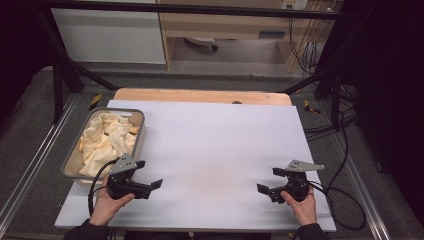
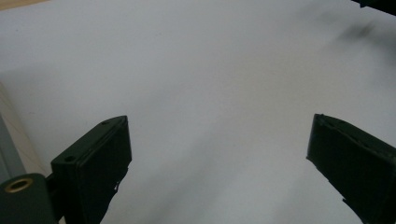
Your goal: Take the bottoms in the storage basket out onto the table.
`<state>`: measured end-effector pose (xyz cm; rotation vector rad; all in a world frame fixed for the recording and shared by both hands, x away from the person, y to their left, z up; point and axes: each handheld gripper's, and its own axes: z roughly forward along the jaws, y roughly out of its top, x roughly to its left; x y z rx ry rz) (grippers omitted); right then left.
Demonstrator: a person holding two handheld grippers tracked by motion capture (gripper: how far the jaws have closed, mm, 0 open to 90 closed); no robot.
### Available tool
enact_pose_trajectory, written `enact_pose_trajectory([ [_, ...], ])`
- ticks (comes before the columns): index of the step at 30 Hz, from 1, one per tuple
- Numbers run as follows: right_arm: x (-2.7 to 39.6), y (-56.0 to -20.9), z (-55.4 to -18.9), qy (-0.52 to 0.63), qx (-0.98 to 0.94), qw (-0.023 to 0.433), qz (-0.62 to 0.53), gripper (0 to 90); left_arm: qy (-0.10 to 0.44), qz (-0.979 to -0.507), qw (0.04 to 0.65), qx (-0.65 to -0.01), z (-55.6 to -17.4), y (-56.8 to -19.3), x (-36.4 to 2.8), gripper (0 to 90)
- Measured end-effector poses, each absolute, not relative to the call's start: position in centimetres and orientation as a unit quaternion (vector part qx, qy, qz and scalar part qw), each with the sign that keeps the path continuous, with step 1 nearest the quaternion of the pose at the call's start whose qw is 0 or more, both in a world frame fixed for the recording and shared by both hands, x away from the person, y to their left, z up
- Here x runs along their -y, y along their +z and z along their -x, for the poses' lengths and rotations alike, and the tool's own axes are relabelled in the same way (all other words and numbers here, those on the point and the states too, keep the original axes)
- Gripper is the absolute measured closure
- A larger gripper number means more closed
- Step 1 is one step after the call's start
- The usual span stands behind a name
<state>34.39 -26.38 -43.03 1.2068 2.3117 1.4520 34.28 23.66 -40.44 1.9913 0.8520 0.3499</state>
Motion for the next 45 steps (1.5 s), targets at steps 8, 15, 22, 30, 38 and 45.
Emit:
enact_pose_trajectory([
  [8,26.4,-43.1,-34.5,0.485,-0.774,0.079,-0.4,0.5,0.144,-0.807,0.457,-0.345,-34.2,-40.3,-23.7,6.2],
  [15,26.4,-43.1,-34.5,0.485,-0.774,0.078,-0.4,0.5,0.147,-0.806,0.458,-0.344,-34.2,-40.0,-23.6,6.1],
  [22,26.4,-43.0,-34.4,0.485,-0.773,0.076,-0.401,0.5,0.149,-0.807,0.457,-0.344,-34.1,-39.7,-23.5,6.2],
  [30,26.4,-43.0,-34.4,0.487,-0.772,0.073,-0.401,0.5,0.154,-0.806,0.456,-0.343,-34.0,-39.5,-23.6,6.2],
  [38,26.4,-43.0,-34.4,0.485,-0.773,0.074,-0.402,0.5,0.161,-0.806,0.456,-0.342,-33.9,-39.2,-23.8,6.2],
  [45,26.4,-43.1,-34.4,0.484,-0.774,0.074,-0.401,0.5,0.163,-0.806,0.456,-0.342,-33.8,-38.9,-23.9,6.1],
])
